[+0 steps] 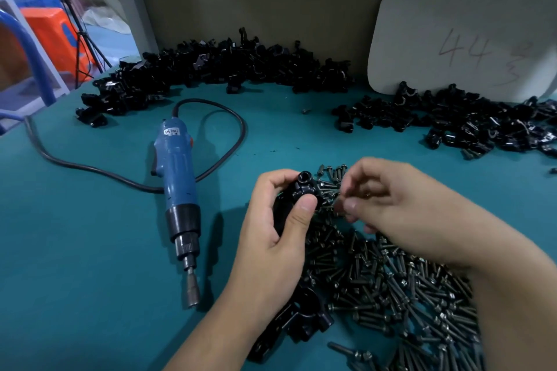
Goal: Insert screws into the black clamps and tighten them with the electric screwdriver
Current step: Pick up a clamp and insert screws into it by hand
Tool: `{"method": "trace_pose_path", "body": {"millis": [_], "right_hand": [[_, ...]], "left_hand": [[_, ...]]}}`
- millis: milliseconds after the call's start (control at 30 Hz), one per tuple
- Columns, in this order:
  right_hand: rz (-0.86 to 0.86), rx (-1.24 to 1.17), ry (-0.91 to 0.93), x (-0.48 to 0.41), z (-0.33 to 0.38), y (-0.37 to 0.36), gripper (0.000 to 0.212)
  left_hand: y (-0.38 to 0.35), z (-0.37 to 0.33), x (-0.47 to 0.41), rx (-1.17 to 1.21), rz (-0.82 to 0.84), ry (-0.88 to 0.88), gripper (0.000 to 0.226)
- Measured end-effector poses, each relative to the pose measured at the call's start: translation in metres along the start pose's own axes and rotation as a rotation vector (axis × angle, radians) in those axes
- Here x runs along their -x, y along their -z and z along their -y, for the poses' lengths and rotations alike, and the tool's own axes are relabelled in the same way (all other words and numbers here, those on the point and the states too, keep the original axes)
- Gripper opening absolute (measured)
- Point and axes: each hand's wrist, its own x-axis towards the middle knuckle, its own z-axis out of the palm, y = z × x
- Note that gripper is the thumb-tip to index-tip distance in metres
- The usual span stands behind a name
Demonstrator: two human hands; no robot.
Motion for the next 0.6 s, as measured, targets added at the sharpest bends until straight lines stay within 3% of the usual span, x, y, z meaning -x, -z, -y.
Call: {"method": "trace_pose_path", "body": {"millis": [67, 167, 333, 467, 600], "right_hand": [[-0.003, -0.237, 0.049, 0.003, 0.004, 0.002, 0.023], [0.019, -0.347, 0.137, 0.005, 0.008, 0.004, 0.029], [-0.012, -0.348, 0.182, 0.003, 0.013, 0.002, 0.031], [-0.078, -0.279, 0.201, 0.002, 0.012, 0.000, 0.013], [-0.078, -0.297, 0.208, 0.001, 0.013, -0.002, 0.011]], "left_hand": [[-0.001, 0.000, 0.000, 0.085, 0.002, 0.014, 0.022], [-0.001, 0.000, 0.000, 0.090, 0.014, -0.008, 0.021], [-0.002, 0.000, -0.001, 0.059, -0.001, -0.028, 0.023], [-0.002, 0.000, -0.002, 0.049, -0.012, -0.025, 0.028], [-0.001, -0.001, -0.001, 0.035, -0.003, -0.017, 0.029]]}}
